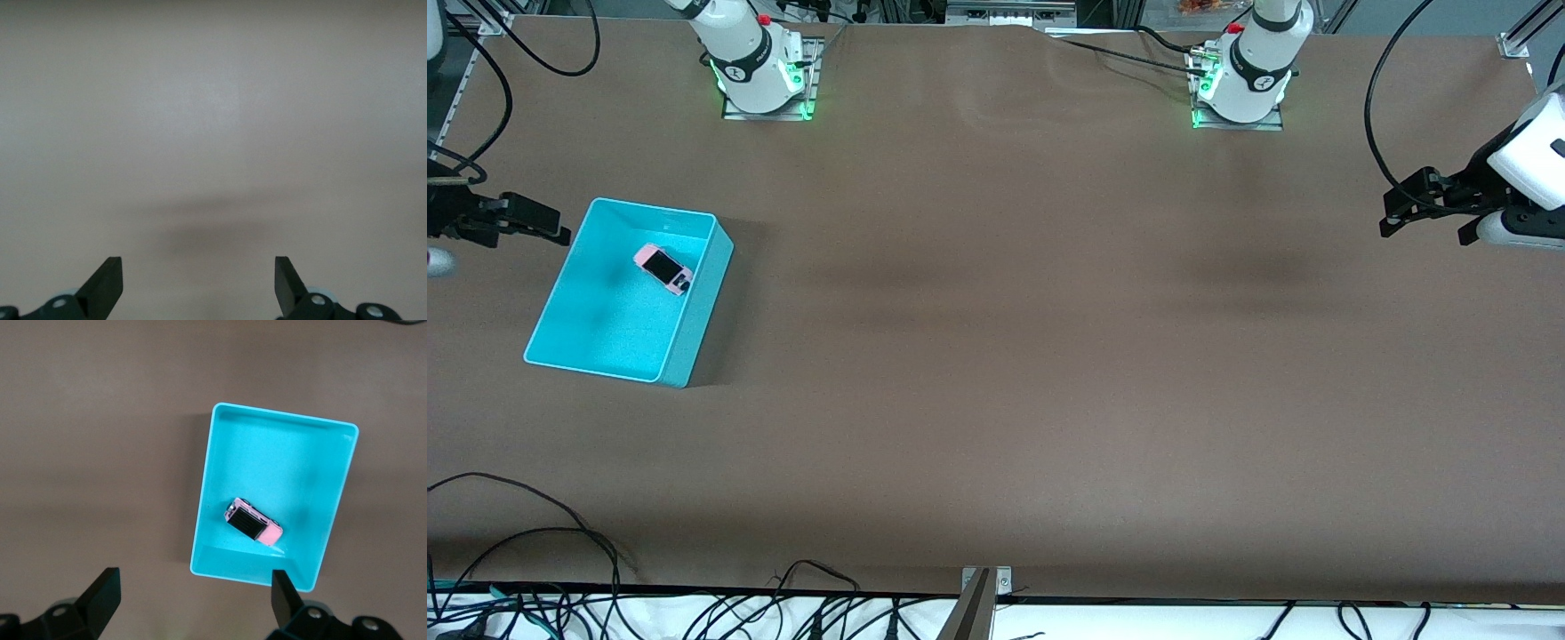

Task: Wind and store pink jeep toy

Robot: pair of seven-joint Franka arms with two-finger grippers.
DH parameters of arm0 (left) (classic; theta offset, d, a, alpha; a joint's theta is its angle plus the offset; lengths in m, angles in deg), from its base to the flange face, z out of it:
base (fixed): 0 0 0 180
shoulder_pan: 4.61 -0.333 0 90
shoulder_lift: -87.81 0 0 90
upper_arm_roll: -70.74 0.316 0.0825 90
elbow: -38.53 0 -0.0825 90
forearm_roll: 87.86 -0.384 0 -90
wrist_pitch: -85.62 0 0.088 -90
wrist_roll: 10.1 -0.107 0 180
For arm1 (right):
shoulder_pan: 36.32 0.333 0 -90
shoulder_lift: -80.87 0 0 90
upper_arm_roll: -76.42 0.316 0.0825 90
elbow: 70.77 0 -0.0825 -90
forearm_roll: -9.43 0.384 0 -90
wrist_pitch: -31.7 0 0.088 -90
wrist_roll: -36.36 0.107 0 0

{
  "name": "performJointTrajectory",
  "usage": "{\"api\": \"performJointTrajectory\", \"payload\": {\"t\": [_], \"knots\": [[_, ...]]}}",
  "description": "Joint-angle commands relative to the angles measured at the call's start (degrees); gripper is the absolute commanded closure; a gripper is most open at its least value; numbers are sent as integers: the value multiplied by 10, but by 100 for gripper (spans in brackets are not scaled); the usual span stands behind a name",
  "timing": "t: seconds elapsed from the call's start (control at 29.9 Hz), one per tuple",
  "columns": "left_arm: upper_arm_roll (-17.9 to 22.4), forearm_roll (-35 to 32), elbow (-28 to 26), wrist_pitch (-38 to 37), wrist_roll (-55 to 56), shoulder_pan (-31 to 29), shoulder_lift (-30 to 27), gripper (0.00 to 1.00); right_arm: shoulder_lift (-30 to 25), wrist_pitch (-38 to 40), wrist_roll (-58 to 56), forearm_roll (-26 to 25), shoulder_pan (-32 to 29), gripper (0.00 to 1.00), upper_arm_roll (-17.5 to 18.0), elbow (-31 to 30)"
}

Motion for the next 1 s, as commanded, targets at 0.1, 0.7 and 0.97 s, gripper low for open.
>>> {"api": "performJointTrajectory", "payload": {"t": [0.1, 0.7, 0.97], "knots": [[-1, 1, 14, -8, 2, -1, 5, 0, -40, 30, 70, -22, 1, 0, 12, -7], [-1, 0, 14, -8, 2, 0, 5, 0, -115, 15, 128, -23, 1, 0, 36, -81], [-1, 1, 14, -8, 2, 0, 5, 0, -103, 12, 126, -23, 2, 0, 36, -69]]}}
